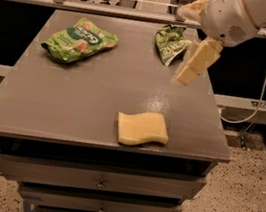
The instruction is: Move green rice chip bag near sponge
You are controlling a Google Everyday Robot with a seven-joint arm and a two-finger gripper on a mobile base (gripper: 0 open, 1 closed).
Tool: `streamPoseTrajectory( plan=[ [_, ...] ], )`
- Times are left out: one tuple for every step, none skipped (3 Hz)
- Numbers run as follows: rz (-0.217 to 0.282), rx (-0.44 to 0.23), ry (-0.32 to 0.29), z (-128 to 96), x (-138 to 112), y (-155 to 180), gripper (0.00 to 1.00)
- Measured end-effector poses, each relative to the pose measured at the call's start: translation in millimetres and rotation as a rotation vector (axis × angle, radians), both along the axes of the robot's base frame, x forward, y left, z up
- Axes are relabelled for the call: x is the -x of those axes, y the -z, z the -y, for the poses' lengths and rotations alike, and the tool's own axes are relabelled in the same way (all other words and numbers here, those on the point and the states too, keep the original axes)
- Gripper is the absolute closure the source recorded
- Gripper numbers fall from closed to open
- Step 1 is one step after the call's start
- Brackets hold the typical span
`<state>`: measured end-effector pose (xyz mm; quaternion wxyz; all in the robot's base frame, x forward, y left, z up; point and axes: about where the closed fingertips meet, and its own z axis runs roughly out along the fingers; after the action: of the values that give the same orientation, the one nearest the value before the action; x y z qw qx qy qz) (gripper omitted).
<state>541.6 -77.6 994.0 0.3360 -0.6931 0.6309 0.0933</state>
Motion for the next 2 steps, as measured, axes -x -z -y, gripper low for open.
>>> streamPoseTrajectory(
  plan=[
    [0.045, -0.137, -0.152, -63.2, -15.0, -5.1, 0.0],
    [0.045, -0.137, -0.152, -63.3, -15.0, -5.1, 0.0]
  ],
)
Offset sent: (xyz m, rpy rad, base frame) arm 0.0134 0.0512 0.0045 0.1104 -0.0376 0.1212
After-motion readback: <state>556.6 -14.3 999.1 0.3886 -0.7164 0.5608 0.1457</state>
